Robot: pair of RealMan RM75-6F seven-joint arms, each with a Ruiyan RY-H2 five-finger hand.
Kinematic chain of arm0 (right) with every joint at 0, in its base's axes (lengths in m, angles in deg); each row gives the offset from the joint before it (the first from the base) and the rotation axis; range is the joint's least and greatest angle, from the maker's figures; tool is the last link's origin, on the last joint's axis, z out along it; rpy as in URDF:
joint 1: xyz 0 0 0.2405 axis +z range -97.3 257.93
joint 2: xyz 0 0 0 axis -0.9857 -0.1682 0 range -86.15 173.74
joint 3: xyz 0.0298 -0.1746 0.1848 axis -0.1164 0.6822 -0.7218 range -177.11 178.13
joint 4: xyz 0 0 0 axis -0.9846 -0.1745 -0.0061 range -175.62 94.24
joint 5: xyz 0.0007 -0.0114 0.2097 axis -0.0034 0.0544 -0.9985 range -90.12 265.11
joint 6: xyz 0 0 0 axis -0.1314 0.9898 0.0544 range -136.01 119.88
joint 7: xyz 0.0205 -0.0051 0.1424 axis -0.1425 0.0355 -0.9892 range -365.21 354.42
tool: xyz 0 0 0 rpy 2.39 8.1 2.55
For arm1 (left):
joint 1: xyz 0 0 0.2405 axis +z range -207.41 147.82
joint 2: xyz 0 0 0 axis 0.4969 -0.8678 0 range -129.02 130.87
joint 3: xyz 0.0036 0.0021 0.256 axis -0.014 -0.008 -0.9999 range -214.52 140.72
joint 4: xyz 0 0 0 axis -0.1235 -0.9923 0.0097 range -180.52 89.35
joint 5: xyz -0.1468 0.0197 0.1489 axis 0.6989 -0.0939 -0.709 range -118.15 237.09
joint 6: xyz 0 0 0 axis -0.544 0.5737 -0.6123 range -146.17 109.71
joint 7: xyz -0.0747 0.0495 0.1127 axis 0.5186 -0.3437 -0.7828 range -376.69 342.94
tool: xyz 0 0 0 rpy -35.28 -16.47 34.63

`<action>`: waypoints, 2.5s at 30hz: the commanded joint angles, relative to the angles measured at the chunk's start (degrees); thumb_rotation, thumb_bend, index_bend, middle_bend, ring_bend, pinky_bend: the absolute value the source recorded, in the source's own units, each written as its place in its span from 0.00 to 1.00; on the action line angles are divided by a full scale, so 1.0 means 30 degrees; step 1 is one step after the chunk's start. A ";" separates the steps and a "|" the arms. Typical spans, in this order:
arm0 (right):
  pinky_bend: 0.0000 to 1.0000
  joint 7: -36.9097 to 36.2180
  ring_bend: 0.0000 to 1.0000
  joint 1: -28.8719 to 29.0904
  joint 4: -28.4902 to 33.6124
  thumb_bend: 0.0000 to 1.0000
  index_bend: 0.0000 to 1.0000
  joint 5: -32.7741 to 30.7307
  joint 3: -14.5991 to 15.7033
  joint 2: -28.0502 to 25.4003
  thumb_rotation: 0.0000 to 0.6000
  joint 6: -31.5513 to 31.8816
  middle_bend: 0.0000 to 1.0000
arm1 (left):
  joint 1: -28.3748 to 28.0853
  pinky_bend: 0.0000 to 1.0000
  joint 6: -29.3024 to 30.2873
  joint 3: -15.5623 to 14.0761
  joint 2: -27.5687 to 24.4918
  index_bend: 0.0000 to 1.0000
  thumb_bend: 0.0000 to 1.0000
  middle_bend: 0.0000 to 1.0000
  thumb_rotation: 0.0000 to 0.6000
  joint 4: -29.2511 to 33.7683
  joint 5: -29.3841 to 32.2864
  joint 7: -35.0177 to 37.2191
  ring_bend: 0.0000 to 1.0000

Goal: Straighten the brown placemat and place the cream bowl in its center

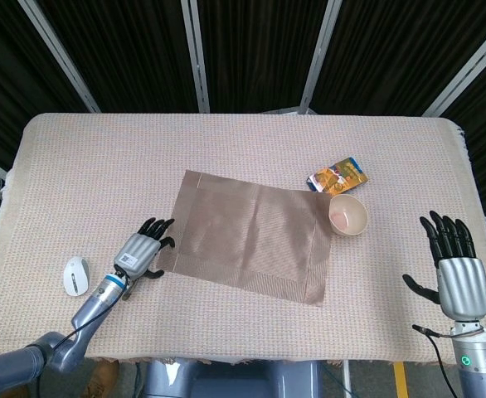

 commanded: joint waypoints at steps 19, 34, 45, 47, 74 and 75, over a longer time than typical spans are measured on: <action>0.00 -0.0257 0.00 -0.0251 0.0104 0.00 0.00 0.0251 -0.0318 -0.0153 1.00 -0.0047 0.00 | -0.0391 0.00 -0.0140 0.0145 -0.0032 0.36 0.36 0.00 1.00 0.0374 0.0470 -0.0461 0.00; 0.00 -0.0361 0.00 -0.0355 0.0130 0.00 0.00 0.0324 -0.0453 -0.0212 1.00 -0.0123 0.00 | -0.0662 0.00 -0.0277 0.0366 -0.0002 0.38 0.36 0.00 1.00 0.0878 0.0992 -0.1090 0.00; 0.00 -0.0554 0.00 -0.0416 0.0137 0.00 0.00 0.0458 -0.0512 -0.0268 1.00 -0.0154 0.00 | -0.0722 0.00 -0.0292 0.0002 0.0242 0.59 0.38 0.00 1.00 0.0876 0.0788 -0.0990 0.00; 0.00 -0.0576 0.00 -0.0429 0.0139 0.00 0.00 0.0483 -0.0521 -0.0282 1.00 -0.0143 0.00 | -0.0713 0.00 -0.0217 -0.0104 0.0228 0.62 0.40 0.00 1.00 0.0959 0.0613 -0.0835 0.00; 0.00 -0.0051 0.00 -0.0550 0.0241 0.00 0.00 0.0931 -0.0483 -0.0066 1.00 -0.0044 0.00 | -0.0345 0.00 0.0238 -0.4890 -0.3926 0.72 0.65 0.00 1.00 0.8332 -0.4378 -0.1017 0.00; 0.00 -0.0054 0.00 -0.0556 0.0251 0.00 0.00 0.0934 -0.0484 -0.0069 1.00 -0.0042 0.00 | -0.0319 0.00 0.0231 -0.4998 -0.4115 0.72 0.65 0.00 1.00 0.8451 -0.4435 -0.1078 0.00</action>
